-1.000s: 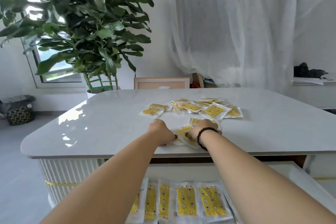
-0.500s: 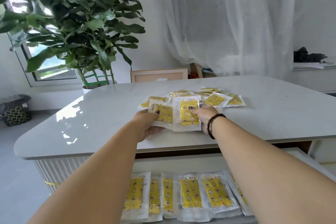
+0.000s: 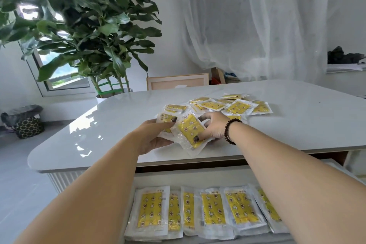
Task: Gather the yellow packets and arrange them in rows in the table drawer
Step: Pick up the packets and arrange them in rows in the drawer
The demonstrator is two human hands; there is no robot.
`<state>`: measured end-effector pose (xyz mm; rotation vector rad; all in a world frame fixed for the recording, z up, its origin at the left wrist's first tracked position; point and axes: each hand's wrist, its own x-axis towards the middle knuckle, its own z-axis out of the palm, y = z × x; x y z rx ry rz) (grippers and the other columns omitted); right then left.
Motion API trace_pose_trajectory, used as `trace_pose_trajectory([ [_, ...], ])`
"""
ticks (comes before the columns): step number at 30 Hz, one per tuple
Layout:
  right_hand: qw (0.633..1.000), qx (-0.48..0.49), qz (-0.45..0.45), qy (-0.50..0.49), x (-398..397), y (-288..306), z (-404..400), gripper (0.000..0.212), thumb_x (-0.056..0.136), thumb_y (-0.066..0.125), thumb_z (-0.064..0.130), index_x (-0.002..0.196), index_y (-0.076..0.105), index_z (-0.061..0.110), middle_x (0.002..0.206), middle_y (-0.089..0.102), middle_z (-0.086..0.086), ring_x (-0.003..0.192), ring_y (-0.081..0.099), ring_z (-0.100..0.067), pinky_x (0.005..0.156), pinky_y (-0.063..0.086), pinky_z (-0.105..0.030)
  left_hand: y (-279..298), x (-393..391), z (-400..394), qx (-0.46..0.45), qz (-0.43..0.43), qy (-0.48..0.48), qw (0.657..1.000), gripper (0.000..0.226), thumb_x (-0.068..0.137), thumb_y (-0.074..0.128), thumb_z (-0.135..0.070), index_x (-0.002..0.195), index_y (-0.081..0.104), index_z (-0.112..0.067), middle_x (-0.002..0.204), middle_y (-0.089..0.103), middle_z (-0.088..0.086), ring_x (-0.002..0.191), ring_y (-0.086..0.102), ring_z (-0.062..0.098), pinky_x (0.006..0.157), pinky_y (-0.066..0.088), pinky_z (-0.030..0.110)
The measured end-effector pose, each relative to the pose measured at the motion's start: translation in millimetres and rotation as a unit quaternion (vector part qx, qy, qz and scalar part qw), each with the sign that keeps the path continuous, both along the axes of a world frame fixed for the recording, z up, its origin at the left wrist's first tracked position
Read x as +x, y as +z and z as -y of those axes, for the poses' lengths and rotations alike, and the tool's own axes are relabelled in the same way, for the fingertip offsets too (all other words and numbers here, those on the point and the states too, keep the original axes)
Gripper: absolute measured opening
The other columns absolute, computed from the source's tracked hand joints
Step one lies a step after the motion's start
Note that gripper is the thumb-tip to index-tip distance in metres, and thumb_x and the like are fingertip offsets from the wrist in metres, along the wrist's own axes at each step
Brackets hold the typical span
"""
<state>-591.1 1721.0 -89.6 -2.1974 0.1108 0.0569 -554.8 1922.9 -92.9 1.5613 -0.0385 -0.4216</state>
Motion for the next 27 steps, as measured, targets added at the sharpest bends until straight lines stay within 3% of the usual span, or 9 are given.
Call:
trace_pose_trajectory([
  [3, 0.996, -0.033, 0.082, -0.032, -0.4, 8.3, 1.1, 0.049, 0.061, 0.088, 0.012, 0.101, 0.058, 0.016, 0.093, 0.063, -0.005, 0.084, 0.062, -0.022, 0.064, 0.055, -0.030, -0.7, 0.0, 0.2, 0.011, 0.019, -0.032, 0.999, 0.028, 0.084, 0.070, -0.005, 0.111, 0.063, -0.010, 0.105, 0.072, 0.012, 0.093, 0.071, 0.026, 0.072, 0.062, 0.034],
  [5, 0.986, -0.088, 0.139, -0.013, -2.7, 15.3, -1.5, 0.040, 0.062, 0.087, 0.014, 0.093, 0.061, 0.018, 0.084, 0.059, 0.003, 0.082, 0.057, -0.017, 0.063, 0.049, -0.022, 1.2, -1.8, 4.1, 0.025, 0.037, -0.048, 0.998, 0.024, 0.085, 0.069, -0.004, 0.107, 0.063, -0.012, 0.104, 0.071, 0.011, 0.092, 0.070, 0.025, 0.071, 0.062, 0.033],
  [8, 0.975, -0.141, 0.167, 0.032, -1.9, 22.1, -10.0, 0.033, 0.070, 0.081, 0.010, 0.101, 0.070, 0.016, 0.097, 0.064, 0.001, 0.092, 0.057, -0.014, 0.066, 0.042, -0.014, 4.4, -3.8, 12.3, 0.052, 0.067, -0.056, 0.995, 0.021, 0.086, 0.069, -0.006, 0.106, 0.064, -0.010, 0.103, 0.072, 0.011, 0.089, 0.070, 0.023, 0.075, 0.060, 0.033],
  [12, 0.976, -0.138, 0.166, 0.034, 2.8, 25.4, -15.5, 0.039, 0.074, 0.077, 0.005, 0.111, 0.070, 0.013, 0.112, 0.067, -0.001, 0.106, 0.059, -0.013, 0.084, 0.043, -0.020, 4.5, -2.5, 17.3, 0.069, 0.089, -0.016, 0.994, 0.024, 0.084, 0.072, -0.009, 0.107, 0.063, -0.006, 0.100, 0.073, 0.012, 0.087, 0.070, 0.024, 0.084, 0.057, 0.036],
  [15, 0.975, -0.109, 0.186, -0.048, 7.3, 26.5, -2.5, 0.033, 0.076, 0.076, 0.009, 0.108, 0.070, 0.012, 0.099, 0.066, -0.001, 0.094, 0.060, -0.014, 0.077, 0.042, -0.020, 2.1, -0.6, 15.6, 0.051, 0.095, 0.035, 0.994, 0.017, 0.083, 0.074, -0.010, 0.096, 0.063, -0.007, 0.093, 0.072, 0.010, 0.080, 0.069, 0.022, 0.080, 0.057, 0.035],
  [17, 0.967, -0.087, 0.196, -0.142, 13.4, 21.6, 16.2, 0.031, 0.078, 0.075, 0.013, 0.108, 0.069, 0.013, 0.107, 0.068, -0.004, 0.098, 0.061, -0.019, 0.078, 0.042, -0.020, 0.9, 2.6, 12.5, 0.036, 0.098, 0.082, 0.991, 0.019, 0.081, 0.076, -0.013, 0.093, 0.062, -0.008, 0.092, 0.071, 0.009, 0.078, 0.068, 0.022, 0.082, 0.057, 0.036],
  [21, 0.953, -0.126, 0.119, -0.249, 15.0, -13.4, 60.3, 0.051, 0.081, 0.070, 0.031, 0.127, 0.056, 0.016, 0.131, 0.054, -0.008, 0.122, 0.049, -0.027, 0.095, 0.045, -0.032, -3.0, 9.2, 1.5, 0.039, 0.094, 0.164, 0.981, 0.026, 0.080, 0.078, -0.020, 0.086, 0.054, -0.014, 0.089, 0.066, 0.006, 0.081, 0.066, 0.023, 0.089, 0.056, 0.041],
  [24, 0.947, -0.208, 0.029, -0.242, 12.6, -35.0, 78.8, 0.076, 0.078, 0.065, 0.055, 0.142, 0.038, 0.025, 0.144, 0.039, -0.009, 0.134, 0.033, -0.033, 0.106, 0.038, -0.041, -7.4, 11.9, -2.6, 0.048, 0.087, 0.199, 0.975, 0.030, 0.080, 0.078, -0.024, 0.084, 0.049, -0.014, 0.085, 0.061, 0.005, 0.088, 0.063, 0.026, 0.091, 0.055, 0.044],
  [27, 0.952, -0.232, 0.044, -0.195, 19.0, -36.3, 82.7, 0.080, 0.080, 0.056, 0.062, 0.147, 0.029, 0.027, 0.155, 0.024, -0.005, 0.143, 0.017, -0.031, 0.113, 0.027, -0.045, -9.8, 13.7, 0.1, 0.049, 0.084, 0.208, 0.973, 0.031, 0.080, 0.078, -0.024, 0.084, 0.049, -0.014, 0.095, 0.063, 0.010, 0.096, 0.064, 0.030, 0.094, 0.053, 0.046],
])
